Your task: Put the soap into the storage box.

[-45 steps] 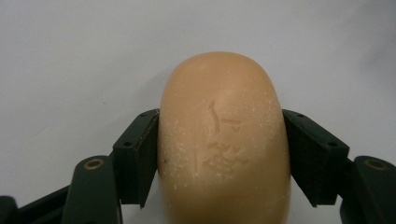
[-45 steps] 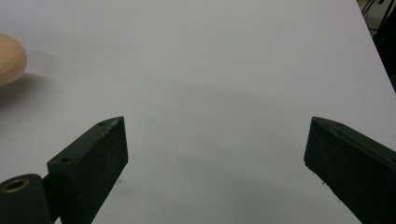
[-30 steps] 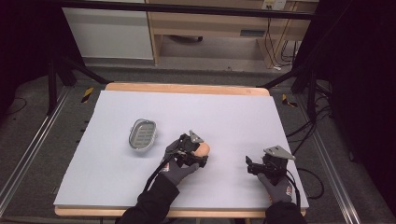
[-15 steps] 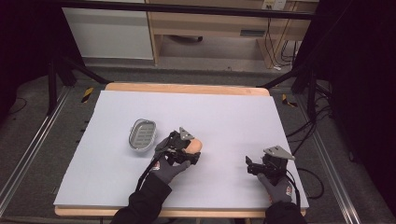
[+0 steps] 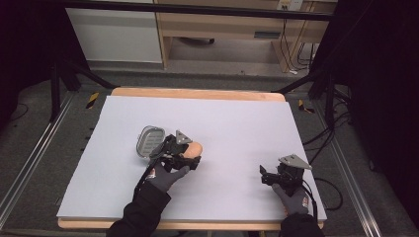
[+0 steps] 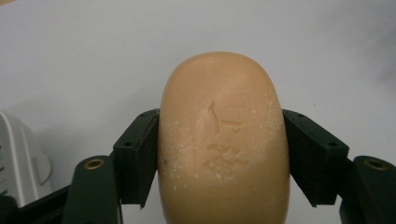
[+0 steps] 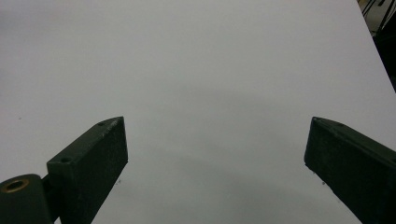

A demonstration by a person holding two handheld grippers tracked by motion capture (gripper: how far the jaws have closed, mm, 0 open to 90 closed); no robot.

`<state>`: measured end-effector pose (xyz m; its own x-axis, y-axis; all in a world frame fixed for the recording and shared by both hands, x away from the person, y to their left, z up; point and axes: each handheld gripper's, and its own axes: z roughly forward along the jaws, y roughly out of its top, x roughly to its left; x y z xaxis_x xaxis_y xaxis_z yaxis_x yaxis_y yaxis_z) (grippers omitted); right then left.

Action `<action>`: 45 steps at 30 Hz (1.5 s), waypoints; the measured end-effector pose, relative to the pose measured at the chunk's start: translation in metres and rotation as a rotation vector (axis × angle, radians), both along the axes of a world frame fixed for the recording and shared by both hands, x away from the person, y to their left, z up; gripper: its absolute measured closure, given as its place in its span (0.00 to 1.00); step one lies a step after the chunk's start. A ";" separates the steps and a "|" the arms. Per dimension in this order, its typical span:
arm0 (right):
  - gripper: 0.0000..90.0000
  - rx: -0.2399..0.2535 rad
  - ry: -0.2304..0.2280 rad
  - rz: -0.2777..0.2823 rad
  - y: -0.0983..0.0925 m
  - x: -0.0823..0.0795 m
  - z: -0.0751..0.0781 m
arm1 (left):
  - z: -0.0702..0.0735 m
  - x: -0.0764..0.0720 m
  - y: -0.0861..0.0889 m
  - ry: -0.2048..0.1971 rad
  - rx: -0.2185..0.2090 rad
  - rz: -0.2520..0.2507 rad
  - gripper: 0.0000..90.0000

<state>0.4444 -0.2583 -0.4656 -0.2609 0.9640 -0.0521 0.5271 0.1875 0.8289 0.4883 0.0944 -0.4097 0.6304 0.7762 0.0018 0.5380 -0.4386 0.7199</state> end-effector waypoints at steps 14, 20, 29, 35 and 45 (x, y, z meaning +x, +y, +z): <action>0.07 -0.002 0.001 0.003 0.001 0.000 0.000 | 0.013 0.003 0.031 -0.018 0.013 0.045 0.35; 0.07 0.003 0.002 0.004 0.002 -0.001 0.000 | 0.016 0.005 0.044 -0.025 0.010 0.072 0.35; 0.07 -0.003 -0.002 0.008 0.002 -0.001 0.000 | 0.020 0.010 0.060 -0.029 -0.005 0.117 0.35; 0.07 -0.008 -0.001 0.007 0.003 -0.001 0.000 | 0.025 0.016 0.067 -0.037 -0.019 0.136 0.36; 0.07 -0.007 -0.002 0.008 0.004 -0.001 0.000 | 0.025 0.027 0.077 -0.027 -0.022 0.168 0.36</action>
